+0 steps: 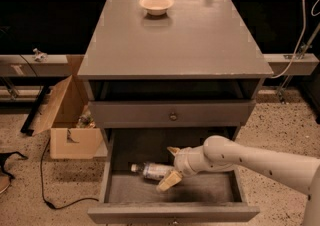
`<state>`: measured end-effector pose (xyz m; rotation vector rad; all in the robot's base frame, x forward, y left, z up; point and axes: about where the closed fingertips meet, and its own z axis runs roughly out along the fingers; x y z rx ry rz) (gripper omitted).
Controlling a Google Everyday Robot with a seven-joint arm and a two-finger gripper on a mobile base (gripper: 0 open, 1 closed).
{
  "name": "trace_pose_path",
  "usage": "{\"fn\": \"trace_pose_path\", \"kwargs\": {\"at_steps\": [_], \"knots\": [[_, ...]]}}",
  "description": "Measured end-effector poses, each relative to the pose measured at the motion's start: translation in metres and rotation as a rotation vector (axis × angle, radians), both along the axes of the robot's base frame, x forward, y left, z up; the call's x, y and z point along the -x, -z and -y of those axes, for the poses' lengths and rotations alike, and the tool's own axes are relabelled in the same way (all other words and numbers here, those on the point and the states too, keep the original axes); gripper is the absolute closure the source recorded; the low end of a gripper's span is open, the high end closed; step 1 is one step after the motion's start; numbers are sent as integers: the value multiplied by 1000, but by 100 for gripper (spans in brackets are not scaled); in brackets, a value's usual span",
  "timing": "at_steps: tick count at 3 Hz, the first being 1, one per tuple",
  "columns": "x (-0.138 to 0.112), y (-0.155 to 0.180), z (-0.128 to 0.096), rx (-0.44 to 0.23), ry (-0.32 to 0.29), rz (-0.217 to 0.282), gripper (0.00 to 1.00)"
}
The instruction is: Pick blue plastic bottle from middle drawer and place on counter
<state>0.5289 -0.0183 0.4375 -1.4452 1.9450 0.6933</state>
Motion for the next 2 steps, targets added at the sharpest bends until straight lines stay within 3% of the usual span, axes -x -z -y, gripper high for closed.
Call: {"fn": "trace_pose_path", "kwargs": {"at_steps": [2], "knots": [[-1,36,-8,3,-25,-40,0]]}}
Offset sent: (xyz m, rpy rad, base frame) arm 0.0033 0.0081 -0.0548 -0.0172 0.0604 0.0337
